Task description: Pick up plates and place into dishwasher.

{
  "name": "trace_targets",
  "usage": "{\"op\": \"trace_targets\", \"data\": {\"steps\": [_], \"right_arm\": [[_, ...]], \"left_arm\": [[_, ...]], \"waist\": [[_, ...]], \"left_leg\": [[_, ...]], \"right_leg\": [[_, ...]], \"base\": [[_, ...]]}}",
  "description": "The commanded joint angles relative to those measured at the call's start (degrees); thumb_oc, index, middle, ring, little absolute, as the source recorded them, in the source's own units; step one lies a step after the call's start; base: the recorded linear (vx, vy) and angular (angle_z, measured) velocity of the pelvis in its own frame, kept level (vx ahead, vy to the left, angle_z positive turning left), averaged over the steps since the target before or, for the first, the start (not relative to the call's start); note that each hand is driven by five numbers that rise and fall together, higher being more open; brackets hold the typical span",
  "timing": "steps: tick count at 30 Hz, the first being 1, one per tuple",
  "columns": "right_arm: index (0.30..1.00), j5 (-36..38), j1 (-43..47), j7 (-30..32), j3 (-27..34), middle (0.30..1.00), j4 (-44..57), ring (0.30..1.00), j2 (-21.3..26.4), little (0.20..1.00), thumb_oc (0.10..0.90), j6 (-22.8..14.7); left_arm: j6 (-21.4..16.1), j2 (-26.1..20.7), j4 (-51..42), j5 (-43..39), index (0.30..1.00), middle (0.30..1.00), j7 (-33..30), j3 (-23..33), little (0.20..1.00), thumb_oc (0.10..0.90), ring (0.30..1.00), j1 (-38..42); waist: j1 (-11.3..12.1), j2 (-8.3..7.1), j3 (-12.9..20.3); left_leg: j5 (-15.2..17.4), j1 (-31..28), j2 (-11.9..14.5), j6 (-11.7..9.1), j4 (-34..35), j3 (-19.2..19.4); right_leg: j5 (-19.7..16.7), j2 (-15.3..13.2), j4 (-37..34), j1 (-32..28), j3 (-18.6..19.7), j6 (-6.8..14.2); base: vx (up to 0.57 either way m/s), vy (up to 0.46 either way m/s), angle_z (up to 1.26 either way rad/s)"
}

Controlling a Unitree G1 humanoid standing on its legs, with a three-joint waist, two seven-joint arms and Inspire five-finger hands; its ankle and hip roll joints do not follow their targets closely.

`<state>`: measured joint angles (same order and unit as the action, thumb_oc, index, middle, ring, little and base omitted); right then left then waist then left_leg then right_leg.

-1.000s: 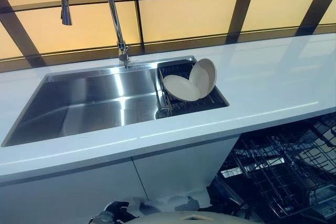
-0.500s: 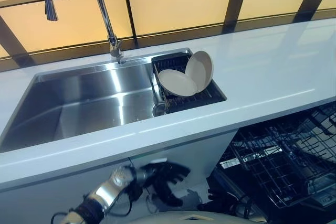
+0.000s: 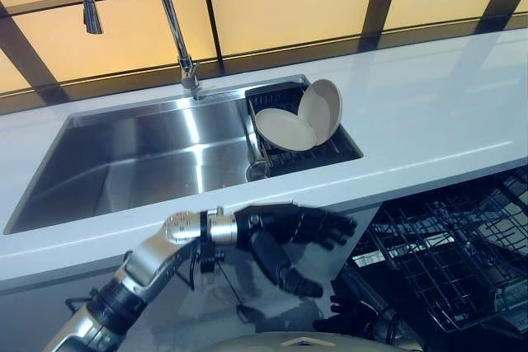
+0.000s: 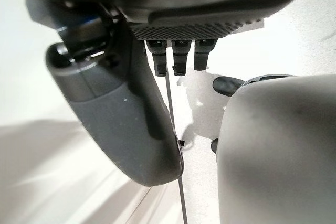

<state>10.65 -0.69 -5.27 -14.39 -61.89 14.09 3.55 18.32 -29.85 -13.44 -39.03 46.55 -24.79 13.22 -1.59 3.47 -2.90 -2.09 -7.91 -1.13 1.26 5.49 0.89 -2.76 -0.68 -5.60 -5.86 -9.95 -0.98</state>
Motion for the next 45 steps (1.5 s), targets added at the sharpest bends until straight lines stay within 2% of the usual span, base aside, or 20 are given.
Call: {"op": "trace_targets", "data": {"steps": [1,4,5,7,8,9,10,12,14,17,19,21,24,25,29,31,32,38,45], "right_arm": [[0.9,-0.5,-4.1,0.1,-2.7,0.9,-2.8,0.9,-2.4,0.9,0.8,-0.9],[0.9,-0.5,-3.9,0.3,-3.2,0.9,-3.3,0.9,-2.8,0.9,0.8,-1.0],[0.9,-0.4,-4.0,0.4,-3.3,0.9,-3.3,0.9,-2.9,0.9,0.8,-1.0],[0.9,-0.5,-4.0,0.3,-3.4,0.9,-3.2,0.9,-3.1,0.9,0.8,-0.8],[0.9,-0.7,-3.9,0.3,-3.4,0.9,-3.0,0.9,-3.1,0.9,0.8,-0.5],[0.9,-0.8,-3.9,0.3,-3.4,0.9,-2.7,0.9,-3.0,0.9,0.8,-0.2],[0.9,-0.7,-4.1,0.3,-3.4,0.9,-2.4,0.9,-2.9,0.9,0.8,0.0],[0.9,-0.6,-4.3,0.2,-3.4,0.9,-2.2,0.9,-2.7,0.9,0.8,-0.1],[0.9,-0.3,-4.7,0.0,-3.4,0.9,-1.7,0.9,-2.3,0.9,0.8,0.3],[0.9,-0.2,-4.7,-0.1,-3.4,0.9,-1.8,0.9,-2.4,0.9,0.8,0.4],[0.9,0.6,-3.7,-0.8,-3.9,0.9,-3.2,0.9,-2.0,0.9,0.8,0.5],[0.9,1.2,-3.0,-1.1,-4.4,0.9,-4.5,0.9,-1.8,0.9,0.8,0.3],[0.9,1.5,-2.4,-1.2,-4.8,0.9,-5.1,0.9,-1.7,0.9,0.8,0.5],[0.9,1.6,-2.1,-1.5,-5.2,0.9,-5.7,0.9,-1.4,0.9,0.8,0.5],[0.9,1.6,-1.6,-1.8,-5.8,0.9,-6.5,0.9,-0.9,0.9,0.8,0.6],[0.9,1.4,-1.5,-1.8,-6.0,0.9,-6.8,0.9,-0.6,0.9,0.8,0.6],[0.9,1.2,-1.3,-2.0,-6.2,0.9,-7.1,0.9,-0.2,0.9,0.8,0.5],[0.9,0.8,-1.0,-1.9,-6.8,0.9,-8.2,0.9,0.0,0.9,0.8,-0.3],[0.9,0.3,-1.0,-1.5,-6.8,0.9,-9.0,0.9,0.1,0.9,0.8,-1.1]], "left_arm": [[-0.8,4.9,-5.0,-16.1,0.9,0.9,-0.7,4.3,0.9,0.8,0.9,6.8],[-2.5,7.1,-5.0,-21.7,0.9,0.9,-5.0,5.2,0.9,0.8,0.9,7.6],[-2.5,7.4,-5.1,-22.4,0.9,0.9,-5.7,5.6,0.9,0.8,0.9,7.7],[-5.1,8.3,-5.3,-21.6,0.9,0.9,-8.3,6.6,0.9,0.8,0.9,7.7],[-6.8,8.1,-5.6,-19.7,0.9,0.9,-10.8,7.2,0.9,0.8,0.9,8.0],[-11.0,7.2,-5.8,-14.2,0.9,0.9,-15.3,8.3,0.9,0.8,0.9,8.3],[-13.4,6.2,-5.8,-10.5,0.9,0.9,-17.7,8.9,0.9,0.8,0.9,8.7],[-15.7,3.0,-5.4,-5.1,0.9,0.9,-24.2,10.7,0.9,0.8,0.9,10.2],[-18.3,-2.2,-3.2,4.8,0.9,0.9,-31.1,14.0,0.9,0.8,0.9,13.0],[-18.0,-3.9,-2.3,6.3,0.9,0.9,-33.7,14.8,0.9,0.8,0.9,14.3],[-16.7,-8.6,2.0,16.0,0.9,0.9,-39.2,15.8,0.9,0.8,0.9,20.6],[-15.6,-11.0,5.3,22.0,0.9,0.9,-40.9,14.6,0.9,0.8,0.9,25.2],[-13.5,-12.8,8.1,23.3,0.9,0.9,-41.8,13.0,0.9,0.8,0.9,29.4],[-12.0,-14.4,10.4,27.2,0.9,0.9,-42.6,11.4,0.9,0.8,0.9,32.6],[-11.6,-18.1,17.0,31.3,0.9,0.9,-43.5,6.2,0.9,0.8,0.9,40.5],[-10.8,-19.9,20.2,32.6,0.9,0.9,-43.8,2.4,0.9,0.8,0.9,44.4],[-10.1,-21.3,24.5,32.6,0.9,0.9,-42.6,-1.9,0.9,0.8,0.9,48.6],[-8.7,-20.6,29.2,34.2,0.9,0.9,-40.7,-7.5,0.9,0.8,0.9,52.8],[-7.5,-16.9,34.7,36.1,0.9,0.9,-36.4,-11.5,0.9,0.8,0.9,54.4]], "waist": [[-1.0,-0.68,1.1],[-1.4,-0.79,1.2],[-1.4,-0.82,1.2],[-1.5,-0.87,1.3],[-1.5,-0.89,1.3],[-1.4,-0.89,1.2],[-1.3,-0.9,1.2],[-1.2,-0.88,1.3],[-0.9,-0.93,1.8],[-0.8,-0.95,2.0],[-0.9,-0.88,2.6],[-1.2,-0.78,2.9],[-1.6,-0.64,3.1],[-2.0,-0.4,3.3],[-2.7,0.0,3.5],[-3.1,0.3,3.6],[-3.6,0.64,3.7],[-4.6,1.1,3.8],[-6.0,1.41,3.9]], "left_leg": [[6.8,-0.5,-2.8,2.7,-0.5,2.5],[6.9,-0.8,-2.8,2.7,-0.5,2.8],[7.0,-0.8,-2.8,2.7,-0.5,2.9],[7.0,-1.0,-2.8,2.7,-0.5,3.0],[7.1,-1.0,-2.7,2.7,-0.5,3.0],[7.1,-1.2,-2.8,2.8,-0.5,2.8],[7.1,-1.2,-2.8,2.8,-0.5,2.7],[7.0,-1.2,-2.9,2.7,-0.5,2.4],[7.0,-1.3,-2.9,2.6,-0.5,2.4],[7.0,-1.3,-2.9,2.6,-0.5,2.3],[7.0,-1.3,-2.9,2.4,-0.5,2.6],[7.0,-1.3,-2.9,2.3,-0.5,2.8],[7.0,-1.4,-2.8,2.3,-0.5,3.2],[7.1,-1.4,-2.8,2.2,-0.5,3.6],[7.3,-1.6,-2.6,2.1,-0.5,4.5],[7.4,-1.7,-2.6,2.0,-0.5,5.0],[7.5,-1.9,-2.6,2.0,-0.5,5.6],[7.6,-2.2,-2.6,1.9,-0.5,6.4],[7.9,-2.6,-2.4,2.0,-0.5,7.9]], "right_leg": [[5.2,2.2,0.6,-3.2,0.5,1.8],[5.3,2.2,0.6,-3.3,0.8,1.6],[5.3,2.2,0.6,-3.3,0.9,1.6],[5.3,2.2,0.6,-3.4,0.9,1.5],[5.4,2.2,0.6,-3.5,0.9,1.4],[5.5,2.2,0.6,-3.6,0.9,1.4],[5.6,2.2,0.6,-3.8,0.7,1.5],[5.7,2.2,0.6,-3.9,0.5,1.6],[6.0,2.2,0.6,-4.0,0.0,1.7],[6.1,2.2,0.6,-4.1,-0.1,1.7],[6.2,2.4,0.6,-4.1,-0.3,1.7],[6.3,2.5,0.6,-4.1,-0.2,1.6],[6.3,2.6,0.6,-4.0,0.0,1.7],[6.3,2.7,0.6,-4.0,0.1,1.7],[6.2,2.8,0.6,-4.0,0.5,1.9],[6.2,2.8,0.6,-3.9,0.7,2.1],[6.2,2.9,0.6,-4.0,1.0,2.3],[6.0,3.0,0.6,-4.1,1.6,2.6],[5.8,3.2,0.6,-4.0,2.7,2.8]], "base": [[0.0,0.0,0.0],[0.0,0.0,0.0],[0.0,0.0,0.0],[0.0,0.0,0.0],[0.0,0.0,0.0],[0.0,0.0,0.0],[0.0,0.0,0.0],[0.0,0.0,0.0],[0.0,0.0,0.0],[0.0,-0.006,0.01],[0.0,-0.032,0.09],[0.01,-0.022,0.07],[0.0,0.0,0.0],[0.0,0.0,0.0],[0.01,-0.006,-0.04],[0.01,0.0,-0.06],[0.01,0.002,-0.06],[0.02,-0.002,-0.07],[0.03,-0.012,-0.09]]}}
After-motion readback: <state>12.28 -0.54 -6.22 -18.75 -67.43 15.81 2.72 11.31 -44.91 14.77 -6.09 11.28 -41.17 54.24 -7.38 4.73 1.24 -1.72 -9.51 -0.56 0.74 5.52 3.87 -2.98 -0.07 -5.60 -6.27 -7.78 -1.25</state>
